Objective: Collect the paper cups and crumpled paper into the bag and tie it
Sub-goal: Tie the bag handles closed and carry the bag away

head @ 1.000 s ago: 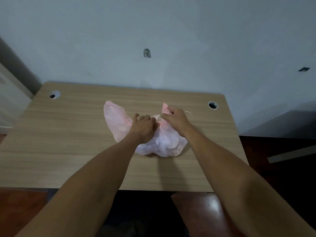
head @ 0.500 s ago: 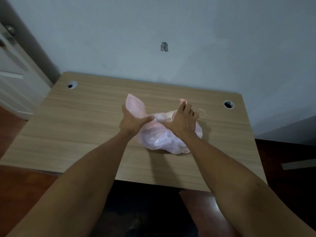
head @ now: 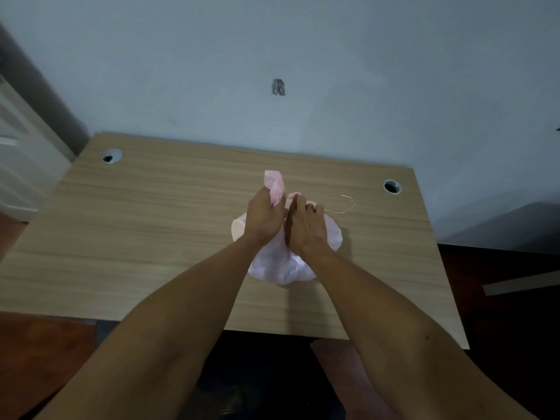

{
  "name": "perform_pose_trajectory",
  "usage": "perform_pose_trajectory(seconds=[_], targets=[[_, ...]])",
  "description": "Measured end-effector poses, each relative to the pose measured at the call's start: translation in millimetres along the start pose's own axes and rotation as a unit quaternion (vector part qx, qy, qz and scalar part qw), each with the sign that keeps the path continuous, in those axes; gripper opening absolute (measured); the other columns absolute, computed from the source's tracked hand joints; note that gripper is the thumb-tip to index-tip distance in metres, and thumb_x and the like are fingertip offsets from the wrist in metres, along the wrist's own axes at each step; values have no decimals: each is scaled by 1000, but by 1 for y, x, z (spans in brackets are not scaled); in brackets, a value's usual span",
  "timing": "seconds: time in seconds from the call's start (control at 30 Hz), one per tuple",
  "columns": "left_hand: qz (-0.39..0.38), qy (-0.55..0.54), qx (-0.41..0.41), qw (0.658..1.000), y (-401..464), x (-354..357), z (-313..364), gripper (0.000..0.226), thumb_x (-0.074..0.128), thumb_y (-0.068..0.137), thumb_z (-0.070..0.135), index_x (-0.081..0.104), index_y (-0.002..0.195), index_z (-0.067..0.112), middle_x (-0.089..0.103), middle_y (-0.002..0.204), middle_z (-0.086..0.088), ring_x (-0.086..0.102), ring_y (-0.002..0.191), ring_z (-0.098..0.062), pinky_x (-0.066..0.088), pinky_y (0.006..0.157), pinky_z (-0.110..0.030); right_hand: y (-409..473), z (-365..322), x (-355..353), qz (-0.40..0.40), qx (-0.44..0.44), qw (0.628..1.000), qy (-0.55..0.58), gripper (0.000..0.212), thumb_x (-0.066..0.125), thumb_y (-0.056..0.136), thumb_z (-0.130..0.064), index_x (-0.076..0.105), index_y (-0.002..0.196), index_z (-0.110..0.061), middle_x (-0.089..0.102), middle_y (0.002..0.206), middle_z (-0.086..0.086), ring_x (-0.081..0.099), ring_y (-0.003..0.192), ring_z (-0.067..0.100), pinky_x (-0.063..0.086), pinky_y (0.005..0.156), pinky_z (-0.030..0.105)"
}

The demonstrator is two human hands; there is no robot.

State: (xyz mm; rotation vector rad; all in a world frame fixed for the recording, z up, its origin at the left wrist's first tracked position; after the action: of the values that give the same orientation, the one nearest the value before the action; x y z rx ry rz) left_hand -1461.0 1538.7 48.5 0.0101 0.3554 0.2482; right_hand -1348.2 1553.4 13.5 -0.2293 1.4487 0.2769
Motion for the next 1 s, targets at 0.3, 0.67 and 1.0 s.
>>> perform_pose_trajectory(seconds=[0.3, 0.67, 1.0], targets=[[14, -64, -102, 993, 14, -13, 16, 73, 44, 92, 75, 56, 72, 6, 55, 67, 5, 52, 63, -15, 50, 62, -39, 11, 30, -35, 31, 163, 766, 621, 40, 58, 98, -4, 64, 136, -14, 69, 126, -1, 63, 114, 13, 50, 102, 30], [-161, -187, -200, 948, 27, -15, 26, 46, 75, 85, 49, 74, 102, 6, 69, 81, -5, 62, 67, -17, 46, 54, -24, 20, 35, -55, -41, 158, 709, 686, 59, 69, 87, 1, 37, 134, -15, 66, 106, 17, 64, 86, 22, 56, 76, 36], [-18, -167, -257, 952, 28, -10, 10, 34, 58, 101, 36, 69, 85, 8, 65, 72, -9, 58, 54, -18, 44, 48, -23, 14, 25, -67, -92, 98, 699, 703, 50, 71, 65, -7, 58, 112, -15, 68, 98, 12, 65, 85, 22, 56, 78, 37]])
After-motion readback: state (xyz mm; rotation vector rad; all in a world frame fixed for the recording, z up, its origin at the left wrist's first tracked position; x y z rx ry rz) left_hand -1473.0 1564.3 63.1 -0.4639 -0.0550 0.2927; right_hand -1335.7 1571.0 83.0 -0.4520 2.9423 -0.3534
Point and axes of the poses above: each hand's wrist, its own y-axis towards the middle knuckle, its own x-axis out of the palm, z = x × y, the point moved 4 cm from there along y, towards the middle knuckle
